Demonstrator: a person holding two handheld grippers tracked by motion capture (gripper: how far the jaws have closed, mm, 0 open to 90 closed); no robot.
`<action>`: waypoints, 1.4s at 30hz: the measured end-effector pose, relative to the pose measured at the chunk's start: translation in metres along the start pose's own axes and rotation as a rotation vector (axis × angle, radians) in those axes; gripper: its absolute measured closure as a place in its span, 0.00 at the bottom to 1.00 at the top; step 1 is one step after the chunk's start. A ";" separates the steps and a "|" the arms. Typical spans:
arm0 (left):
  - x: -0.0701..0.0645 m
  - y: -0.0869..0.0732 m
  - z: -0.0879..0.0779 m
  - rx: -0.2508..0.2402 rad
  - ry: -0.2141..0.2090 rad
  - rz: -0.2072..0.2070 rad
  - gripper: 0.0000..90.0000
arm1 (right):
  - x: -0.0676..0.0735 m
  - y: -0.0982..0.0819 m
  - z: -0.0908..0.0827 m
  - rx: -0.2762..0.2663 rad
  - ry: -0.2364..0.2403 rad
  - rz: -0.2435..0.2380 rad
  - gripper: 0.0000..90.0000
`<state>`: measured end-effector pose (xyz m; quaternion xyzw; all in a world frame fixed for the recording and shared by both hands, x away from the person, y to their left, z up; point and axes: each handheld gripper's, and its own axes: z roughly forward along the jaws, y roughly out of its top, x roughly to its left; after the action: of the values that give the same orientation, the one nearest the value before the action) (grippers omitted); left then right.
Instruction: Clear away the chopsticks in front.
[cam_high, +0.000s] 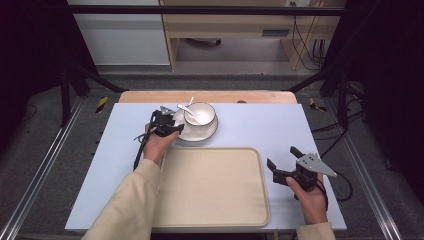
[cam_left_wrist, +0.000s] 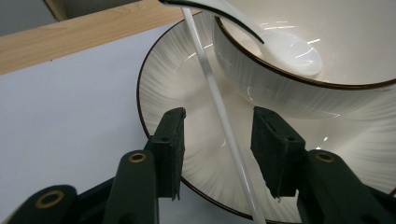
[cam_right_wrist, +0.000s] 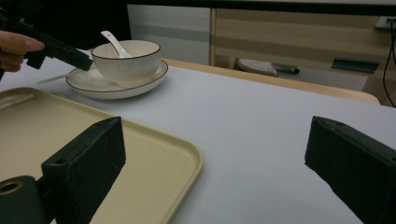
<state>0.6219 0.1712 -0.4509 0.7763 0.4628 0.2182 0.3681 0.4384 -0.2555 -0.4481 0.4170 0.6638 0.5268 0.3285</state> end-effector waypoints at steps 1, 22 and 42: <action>0.001 0.000 0.001 0.008 0.005 0.005 0.61 | 0.001 0.000 -0.001 -0.010 0.002 -0.009 0.06; -0.001 0.000 0.015 0.019 -0.027 -0.032 0.79 | 0.004 0.001 -0.011 -0.055 0.012 -0.062 0.07; 0.001 0.002 0.003 0.046 0.082 -0.106 0.95 | 0.004 0.000 -0.010 -0.038 0.016 -0.063 0.07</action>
<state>0.6259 0.1698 -0.4512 0.7494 0.5228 0.2192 0.3421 0.4281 -0.2560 -0.4461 0.3854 0.6691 0.5321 0.3474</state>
